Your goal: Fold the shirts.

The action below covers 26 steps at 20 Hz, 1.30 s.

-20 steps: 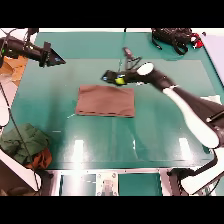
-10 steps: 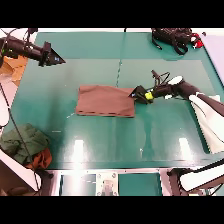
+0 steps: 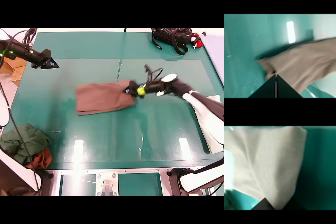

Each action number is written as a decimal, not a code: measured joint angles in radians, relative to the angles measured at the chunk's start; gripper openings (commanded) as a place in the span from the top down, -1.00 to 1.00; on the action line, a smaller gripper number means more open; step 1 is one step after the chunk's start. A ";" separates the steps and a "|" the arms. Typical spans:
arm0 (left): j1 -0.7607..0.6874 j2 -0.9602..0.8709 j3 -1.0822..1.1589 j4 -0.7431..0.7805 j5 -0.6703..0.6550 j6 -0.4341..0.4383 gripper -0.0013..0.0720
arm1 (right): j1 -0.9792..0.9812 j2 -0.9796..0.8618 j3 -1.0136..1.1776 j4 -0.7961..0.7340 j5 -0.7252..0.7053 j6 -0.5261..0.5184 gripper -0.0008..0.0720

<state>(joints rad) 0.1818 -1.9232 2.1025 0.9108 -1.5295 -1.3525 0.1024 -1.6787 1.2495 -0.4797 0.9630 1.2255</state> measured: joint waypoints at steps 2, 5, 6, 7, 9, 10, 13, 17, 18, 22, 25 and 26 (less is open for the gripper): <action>0.000 0.000 0.000 0.012 -0.010 0.000 0.89 | -0.076 0.047 0.074 0.009 0.041 0.004 0.93; 0.000 0.000 0.000 0.024 -0.019 0.000 0.89 | -0.233 0.123 0.161 0.015 0.110 0.045 0.93; 0.000 0.000 0.000 0.026 -0.020 0.000 0.89 | -0.299 0.148 0.183 0.017 0.134 0.055 0.93; 0.000 0.000 0.000 0.027 -0.023 0.000 0.89 | -0.363 0.168 0.201 0.018 0.158 0.069 0.93; 0.000 0.000 0.000 0.030 -0.027 0.000 0.89 | -0.508 0.202 0.229 0.019 0.205 0.088 0.93; 0.000 0.000 0.000 0.031 -0.030 0.000 0.89 | -0.588 0.214 0.240 0.021 0.222 0.101 0.93; 0.000 0.000 0.000 0.031 -0.042 -0.003 0.89 | -0.811 0.232 0.262 0.020 0.279 0.127 0.93; 0.000 0.000 0.000 0.032 -0.051 -0.006 0.89 | -1.048 0.240 0.277 -0.002 0.351 0.142 0.93; 0.000 0.000 0.000 0.032 -0.052 -0.007 0.89 | -1.093 0.241 0.283 -0.011 0.379 0.143 0.93; 0.000 0.000 0.000 0.032 -0.057 -0.011 0.89 | -1.219 0.266 0.311 -0.100 0.469 0.164 0.93; 0.000 0.000 0.000 0.032 -0.076 -0.014 0.89 | -1.266 0.303 0.318 -0.238 0.504 0.203 0.93; 0.000 0.000 0.000 0.032 -0.081 -0.015 0.89 | -1.274 0.314 0.318 -0.299 0.518 0.217 0.93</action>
<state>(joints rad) 0.1818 -1.9236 2.1025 0.9424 -1.6108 -1.3674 -1.1717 -1.3643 1.5677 -0.7792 1.4807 1.4425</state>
